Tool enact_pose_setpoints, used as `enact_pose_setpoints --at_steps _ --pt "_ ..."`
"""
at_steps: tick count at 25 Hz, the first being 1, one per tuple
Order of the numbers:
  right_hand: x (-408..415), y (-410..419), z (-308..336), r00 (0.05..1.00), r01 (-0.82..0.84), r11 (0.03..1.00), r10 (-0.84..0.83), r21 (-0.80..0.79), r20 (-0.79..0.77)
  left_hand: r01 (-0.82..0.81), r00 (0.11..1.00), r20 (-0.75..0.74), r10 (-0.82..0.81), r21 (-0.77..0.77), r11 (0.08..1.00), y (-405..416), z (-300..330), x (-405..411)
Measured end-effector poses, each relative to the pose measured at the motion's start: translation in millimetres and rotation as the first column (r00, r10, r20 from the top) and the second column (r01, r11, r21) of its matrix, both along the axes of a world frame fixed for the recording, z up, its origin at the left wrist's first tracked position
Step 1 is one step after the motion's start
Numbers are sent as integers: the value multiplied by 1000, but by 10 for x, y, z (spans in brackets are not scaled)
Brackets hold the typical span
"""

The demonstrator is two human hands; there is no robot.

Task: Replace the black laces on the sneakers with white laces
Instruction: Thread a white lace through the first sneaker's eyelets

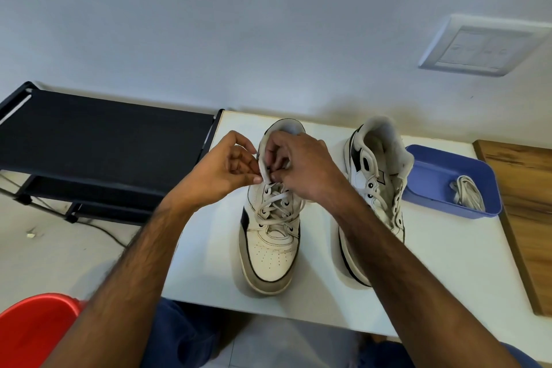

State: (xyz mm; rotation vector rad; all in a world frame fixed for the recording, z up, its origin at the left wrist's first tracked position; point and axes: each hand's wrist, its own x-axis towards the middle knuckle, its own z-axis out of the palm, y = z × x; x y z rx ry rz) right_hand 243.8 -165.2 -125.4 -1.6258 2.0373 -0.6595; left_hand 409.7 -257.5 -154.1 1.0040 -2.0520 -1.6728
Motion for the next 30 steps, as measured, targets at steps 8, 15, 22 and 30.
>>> enact_pose_setpoints --at_steps 8,15,22,30 --pt "-84 -195 183 991 -135 968 129 211 41 7 1000 -7 -7 -5 1000 -8 -17 8" --pt "-74 -235 179 995 -94 979 86 181 52 -15 1000 4 15 -6 1000 11 0 -8" --pt "-81 -218 146 999 34 989 -38 142 27 -51 997 43 58 -149 987 56 0 -40" --pt "-63 -115 167 994 54 991 -65 122 87 49 993 116 -7 -357 933 45 -9 -2"
